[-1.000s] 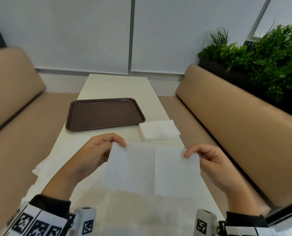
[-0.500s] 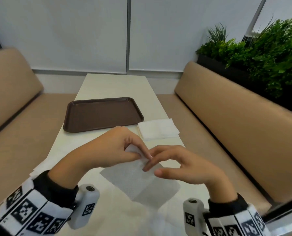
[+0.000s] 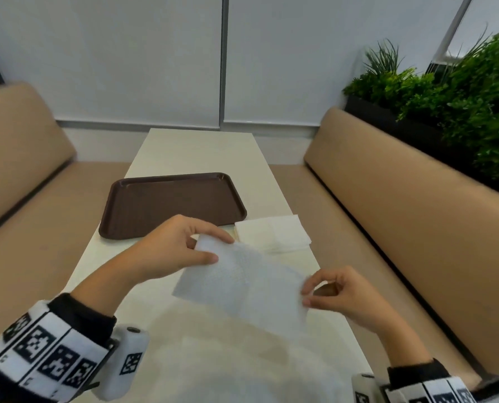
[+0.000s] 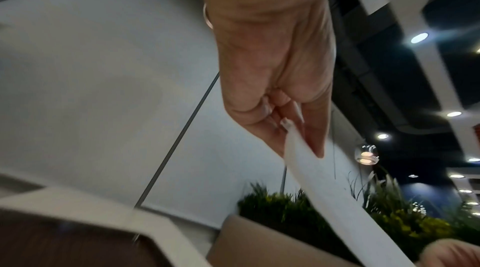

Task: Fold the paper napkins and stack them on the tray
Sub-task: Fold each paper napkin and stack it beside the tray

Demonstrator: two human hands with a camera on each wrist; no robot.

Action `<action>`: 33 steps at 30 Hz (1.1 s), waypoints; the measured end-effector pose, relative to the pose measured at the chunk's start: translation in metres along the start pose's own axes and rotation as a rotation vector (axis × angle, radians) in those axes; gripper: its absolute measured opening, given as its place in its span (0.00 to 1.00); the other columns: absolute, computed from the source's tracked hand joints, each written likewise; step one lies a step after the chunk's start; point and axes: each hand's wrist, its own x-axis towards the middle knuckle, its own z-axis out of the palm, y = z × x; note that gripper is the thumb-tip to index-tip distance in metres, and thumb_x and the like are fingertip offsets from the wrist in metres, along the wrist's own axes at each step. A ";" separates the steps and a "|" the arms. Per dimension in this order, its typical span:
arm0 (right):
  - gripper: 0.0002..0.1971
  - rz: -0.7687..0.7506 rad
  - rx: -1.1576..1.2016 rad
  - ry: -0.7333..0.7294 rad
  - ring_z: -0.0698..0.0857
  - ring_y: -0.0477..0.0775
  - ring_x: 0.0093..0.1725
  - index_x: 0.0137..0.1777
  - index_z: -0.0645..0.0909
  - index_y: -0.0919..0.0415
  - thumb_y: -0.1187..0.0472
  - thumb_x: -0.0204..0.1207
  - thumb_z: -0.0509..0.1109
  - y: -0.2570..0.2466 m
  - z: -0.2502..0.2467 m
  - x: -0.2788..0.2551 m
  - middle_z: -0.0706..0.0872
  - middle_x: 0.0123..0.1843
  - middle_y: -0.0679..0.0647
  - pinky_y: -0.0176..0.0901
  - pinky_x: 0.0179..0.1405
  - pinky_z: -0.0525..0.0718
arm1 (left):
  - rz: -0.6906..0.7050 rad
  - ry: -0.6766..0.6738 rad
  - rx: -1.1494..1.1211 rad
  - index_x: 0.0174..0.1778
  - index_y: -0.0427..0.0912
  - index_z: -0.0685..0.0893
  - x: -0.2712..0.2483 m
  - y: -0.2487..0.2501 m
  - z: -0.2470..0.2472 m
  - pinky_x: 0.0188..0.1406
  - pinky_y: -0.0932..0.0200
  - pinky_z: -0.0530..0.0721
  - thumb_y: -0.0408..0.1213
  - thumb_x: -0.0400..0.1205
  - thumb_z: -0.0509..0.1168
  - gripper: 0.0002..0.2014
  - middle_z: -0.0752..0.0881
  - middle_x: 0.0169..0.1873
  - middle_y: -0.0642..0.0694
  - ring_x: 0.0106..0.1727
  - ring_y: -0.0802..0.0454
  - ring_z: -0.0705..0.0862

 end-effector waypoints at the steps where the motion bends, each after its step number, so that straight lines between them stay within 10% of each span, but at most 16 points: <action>1: 0.06 0.024 0.044 0.052 0.89 0.51 0.37 0.41 0.87 0.62 0.71 0.67 0.79 0.006 -0.005 0.009 0.91 0.38 0.50 0.35 0.44 0.84 | -0.050 -0.011 -0.086 0.52 0.50 0.90 0.010 -0.009 0.006 0.42 0.59 0.89 0.24 0.75 0.72 0.17 0.91 0.45 0.54 0.44 0.53 0.91; 7: 0.08 0.092 0.180 0.371 0.83 0.46 0.33 0.47 0.84 0.64 0.74 0.79 0.66 0.035 -0.034 0.095 0.85 0.41 0.57 0.29 0.32 0.82 | -0.183 0.194 -0.284 0.37 0.51 0.91 0.096 -0.074 0.045 0.54 0.52 0.83 0.23 0.78 0.69 0.16 0.89 0.47 0.51 0.52 0.49 0.86; 12: 0.15 0.155 -0.037 0.421 0.82 0.51 0.38 0.60 0.80 0.57 0.69 0.74 0.72 0.053 -0.058 0.176 0.83 0.47 0.59 0.41 0.36 0.84 | -0.292 0.273 -0.478 0.55 0.37 0.84 0.178 -0.097 0.061 0.44 0.61 0.86 0.20 0.77 0.67 0.13 0.84 0.54 0.37 0.52 0.44 0.84; 16: 0.20 0.214 -0.207 0.389 0.80 0.51 0.41 0.68 0.76 0.61 0.71 0.77 0.68 0.070 -0.062 0.218 0.80 0.54 0.56 0.40 0.33 0.79 | -0.348 0.299 -0.353 0.63 0.35 0.81 0.217 -0.126 0.073 0.61 0.50 0.83 0.22 0.76 0.70 0.20 0.81 0.62 0.35 0.61 0.40 0.82; 21: 0.22 0.254 -0.500 0.313 0.77 0.61 0.66 0.70 0.76 0.65 0.75 0.76 0.64 0.105 -0.055 0.246 0.75 0.70 0.61 0.44 0.60 0.76 | -0.392 0.262 -0.098 0.66 0.37 0.81 0.235 -0.155 0.094 0.65 0.51 0.79 0.24 0.74 0.72 0.23 0.81 0.65 0.38 0.64 0.42 0.81; 25: 0.19 0.267 -0.632 0.293 0.75 0.63 0.66 0.67 0.77 0.64 0.73 0.78 0.59 0.120 -0.039 0.248 0.74 0.66 0.60 0.38 0.56 0.70 | -0.380 0.234 0.159 0.70 0.40 0.78 0.239 -0.165 0.107 0.70 0.53 0.73 0.29 0.77 0.70 0.23 0.71 0.71 0.40 0.71 0.41 0.72; 33: 0.29 0.408 -0.683 0.263 0.53 0.63 0.79 0.81 0.57 0.39 0.47 0.82 0.61 0.063 -0.033 0.190 0.51 0.82 0.58 0.61 0.74 0.57 | -0.353 0.265 0.085 0.64 0.47 0.82 0.200 -0.136 0.080 0.69 0.54 0.72 0.37 0.81 0.67 0.15 0.65 0.60 0.44 0.67 0.42 0.70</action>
